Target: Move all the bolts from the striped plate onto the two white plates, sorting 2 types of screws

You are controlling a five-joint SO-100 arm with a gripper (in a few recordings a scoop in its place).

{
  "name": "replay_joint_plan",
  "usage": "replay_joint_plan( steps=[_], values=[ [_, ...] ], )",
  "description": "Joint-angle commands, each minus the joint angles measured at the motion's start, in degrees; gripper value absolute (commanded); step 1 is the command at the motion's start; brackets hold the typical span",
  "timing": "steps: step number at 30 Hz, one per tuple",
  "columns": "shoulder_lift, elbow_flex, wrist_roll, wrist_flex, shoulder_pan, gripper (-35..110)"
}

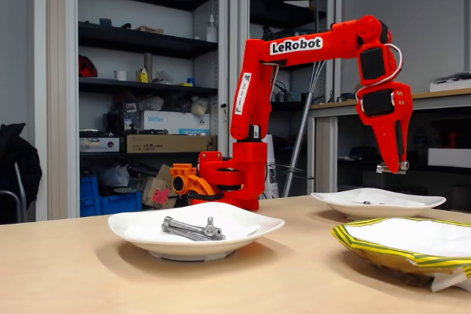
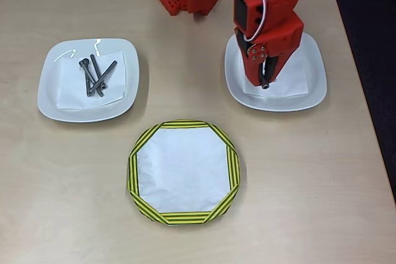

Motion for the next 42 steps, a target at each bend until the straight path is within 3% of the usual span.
replay_joint_plan(
  steps=[1, 8, 15, 42],
  values=[
    [7.8, 8.3, 8.5, -5.2, -6.2, 0],
    [13.8, 19.1, 19.6, -11.7, -13.2, 0],
    [17.0, 26.6, 19.1, -21.3, -12.9, 13],
    [52.4, 49.1, -7.5, -26.9, 10.6, 0]
  ],
)
